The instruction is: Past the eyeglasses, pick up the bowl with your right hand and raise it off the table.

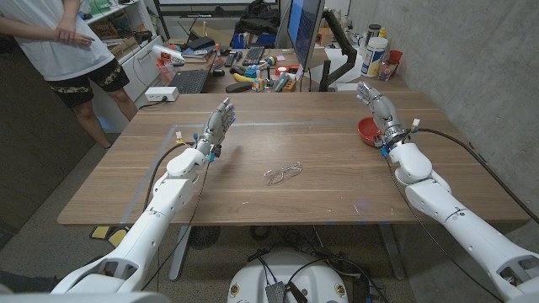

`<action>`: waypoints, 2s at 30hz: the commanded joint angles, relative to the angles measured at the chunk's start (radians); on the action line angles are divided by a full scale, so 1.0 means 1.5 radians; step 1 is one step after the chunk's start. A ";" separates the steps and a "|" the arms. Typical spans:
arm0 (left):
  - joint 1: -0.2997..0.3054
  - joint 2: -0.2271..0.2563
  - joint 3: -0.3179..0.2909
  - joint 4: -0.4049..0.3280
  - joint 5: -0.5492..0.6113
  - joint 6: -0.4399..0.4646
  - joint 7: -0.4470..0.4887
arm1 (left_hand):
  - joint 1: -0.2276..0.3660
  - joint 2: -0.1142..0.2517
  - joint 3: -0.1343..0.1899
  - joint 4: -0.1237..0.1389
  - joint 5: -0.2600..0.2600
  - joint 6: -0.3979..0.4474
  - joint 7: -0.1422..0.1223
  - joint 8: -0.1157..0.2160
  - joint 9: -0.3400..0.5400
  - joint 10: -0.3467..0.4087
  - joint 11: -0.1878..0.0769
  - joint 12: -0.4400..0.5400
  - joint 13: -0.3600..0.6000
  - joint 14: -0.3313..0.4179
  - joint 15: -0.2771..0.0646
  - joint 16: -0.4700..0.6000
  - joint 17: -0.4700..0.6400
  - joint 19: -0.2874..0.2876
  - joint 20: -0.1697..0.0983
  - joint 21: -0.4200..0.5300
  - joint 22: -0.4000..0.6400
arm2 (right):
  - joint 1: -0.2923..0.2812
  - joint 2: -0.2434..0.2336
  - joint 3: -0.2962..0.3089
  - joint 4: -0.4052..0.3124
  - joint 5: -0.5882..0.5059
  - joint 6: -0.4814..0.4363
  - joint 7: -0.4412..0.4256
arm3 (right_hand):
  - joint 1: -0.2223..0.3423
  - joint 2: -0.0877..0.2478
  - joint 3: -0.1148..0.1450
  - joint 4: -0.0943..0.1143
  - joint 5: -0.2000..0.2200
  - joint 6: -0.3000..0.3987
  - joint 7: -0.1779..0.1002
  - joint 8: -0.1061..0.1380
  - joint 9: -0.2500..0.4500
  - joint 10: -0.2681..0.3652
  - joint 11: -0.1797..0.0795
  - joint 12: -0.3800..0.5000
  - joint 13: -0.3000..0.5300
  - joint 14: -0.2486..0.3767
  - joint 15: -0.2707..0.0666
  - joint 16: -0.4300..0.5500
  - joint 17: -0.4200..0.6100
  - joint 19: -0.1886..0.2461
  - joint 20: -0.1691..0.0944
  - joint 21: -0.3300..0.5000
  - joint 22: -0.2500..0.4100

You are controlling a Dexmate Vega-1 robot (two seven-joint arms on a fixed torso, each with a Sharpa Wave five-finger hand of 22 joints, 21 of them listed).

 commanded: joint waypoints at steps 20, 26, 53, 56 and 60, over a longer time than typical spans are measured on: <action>-0.022 -0.002 -0.004 0.029 0.000 -0.001 -0.018 | 0.010 0.002 -0.004 -0.003 0.001 0.005 0.000 0.001 0.004 0.002 -0.003 0.003 0.003 -0.004 -0.002 0.001 0.002 -0.007 -0.029 0.002 0.003 | 0.002 -0.037 -0.002 -0.014 -0.097 -0.021 -0.044 | 0.022 0.001 0.005 -0.013 0.005 -0.006 -0.005 -0.004 0.004 -0.002 -0.002 -0.003 0.003 0.004 0.002 -0.004 0.001 0.003 -0.003 -0.011 0.003; -0.025 -0.003 -0.006 0.033 0.000 -0.002 -0.021 | 0.010 0.002 -0.005 -0.003 0.001 0.005 0.000 0.001 0.004 0.002 -0.002 0.003 0.003 -0.005 -0.001 0.001 0.002 -0.007 -0.028 0.002 0.003 | 0.000 -0.043 0.000 -0.016 -0.106 -0.026 -0.047 | 0.026 0.001 0.005 -0.015 0.005 -0.006 -0.006 -0.004 0.004 -0.003 -0.004 -0.003 0.003 0.004 0.002 -0.004 0.001 0.004 -0.003 -0.013 0.004; -0.009 0.002 -0.008 0.008 -0.001 0.005 -0.016 | 0.012 0.004 -0.008 -0.003 0.000 0.006 0.001 0.001 0.004 0.003 -0.003 0.003 0.003 -0.004 -0.001 0.001 0.002 -0.009 -0.027 0.002 0.003 | -0.018 -0.088 0.004 -0.044 -0.161 -0.041 -0.053 | 0.033 -0.003 0.003 -0.021 0.006 -0.009 -0.008 -0.004 0.004 -0.003 -0.004 -0.004 0.003 0.006 0.000 -0.004 0.002 0.007 -0.002 -0.020 0.004; -0.010 0.002 -0.007 0.007 0.000 0.006 -0.015 | 0.012 0.004 -0.008 -0.003 0.000 0.007 0.000 0.001 0.004 0.002 -0.004 0.003 0.003 -0.004 -0.002 0.001 0.002 -0.009 -0.027 0.002 0.003 | -0.022 -0.092 0.005 -0.049 -0.177 -0.045 -0.063 | 0.034 -0.003 0.003 -0.021 0.006 -0.009 -0.008 -0.004 0.004 -0.003 -0.004 -0.004 0.003 0.006 0.000 -0.004 0.002 0.007 -0.002 -0.021 0.004; -0.010 0.003 -0.005 0.006 0.000 0.007 -0.015 | 0.013 0.005 -0.008 -0.003 0.000 0.007 -0.001 0.001 0.004 0.003 -0.004 0.003 0.003 -0.004 -0.001 0.001 0.002 -0.009 -0.027 0.002 0.003 | -0.026 -0.096 0.007 -0.052 -0.193 -0.046 -0.072 | 0.035 -0.003 0.003 -0.022 0.007 -0.008 -0.008 -0.004 0.004 -0.002 -0.005 -0.004 0.003 0.006 0.000 -0.004 0.002 0.007 -0.002 -0.022 0.004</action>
